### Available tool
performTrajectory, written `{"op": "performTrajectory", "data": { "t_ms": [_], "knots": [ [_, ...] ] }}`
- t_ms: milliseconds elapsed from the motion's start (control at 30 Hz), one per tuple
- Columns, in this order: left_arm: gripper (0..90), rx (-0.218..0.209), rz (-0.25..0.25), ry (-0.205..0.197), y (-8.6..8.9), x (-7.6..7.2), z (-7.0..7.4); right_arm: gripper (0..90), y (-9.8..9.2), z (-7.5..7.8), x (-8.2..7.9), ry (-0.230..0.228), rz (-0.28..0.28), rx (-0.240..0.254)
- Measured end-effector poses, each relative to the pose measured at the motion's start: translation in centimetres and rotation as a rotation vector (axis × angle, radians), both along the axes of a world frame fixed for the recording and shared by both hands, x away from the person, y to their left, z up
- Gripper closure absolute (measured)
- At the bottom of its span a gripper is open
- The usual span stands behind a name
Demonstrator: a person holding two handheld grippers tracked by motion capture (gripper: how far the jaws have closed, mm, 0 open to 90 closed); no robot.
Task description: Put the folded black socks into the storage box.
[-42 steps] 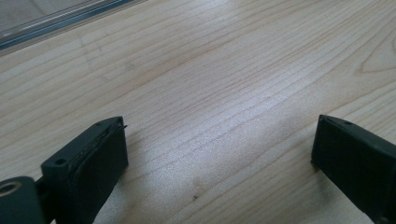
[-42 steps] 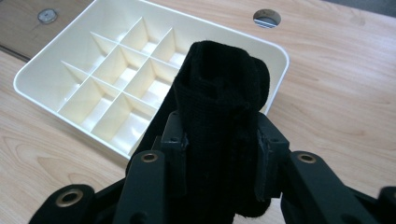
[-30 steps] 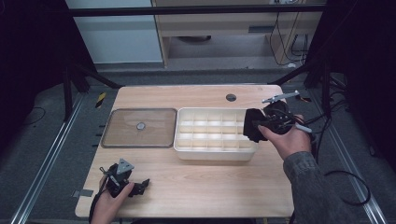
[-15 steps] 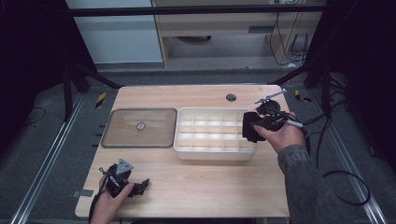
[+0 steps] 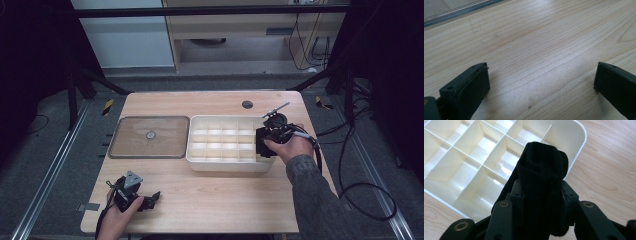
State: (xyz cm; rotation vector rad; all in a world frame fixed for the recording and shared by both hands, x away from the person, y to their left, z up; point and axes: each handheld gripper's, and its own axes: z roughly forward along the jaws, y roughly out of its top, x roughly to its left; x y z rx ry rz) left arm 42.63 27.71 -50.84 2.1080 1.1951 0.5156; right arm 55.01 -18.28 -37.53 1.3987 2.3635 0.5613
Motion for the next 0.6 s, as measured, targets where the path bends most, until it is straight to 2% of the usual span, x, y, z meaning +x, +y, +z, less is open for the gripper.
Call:
{"op": "performTrajectory", "data": {
  "t_ms": [433, 600],
  "knots": [
    [0.0, -0.001, -0.002, -0.003, 0.0, 0.0, 0.0, 63.5, 0.3, -2.0, 0.1, 0.035, 0.008, -0.04],
    [0.0, -0.001, -0.002, -0.004, 0.0, 0.0, 0.0, 63.5, 0.4, -2.5, 0.0, 0.038, 0.014, -0.041]
  ]
}}
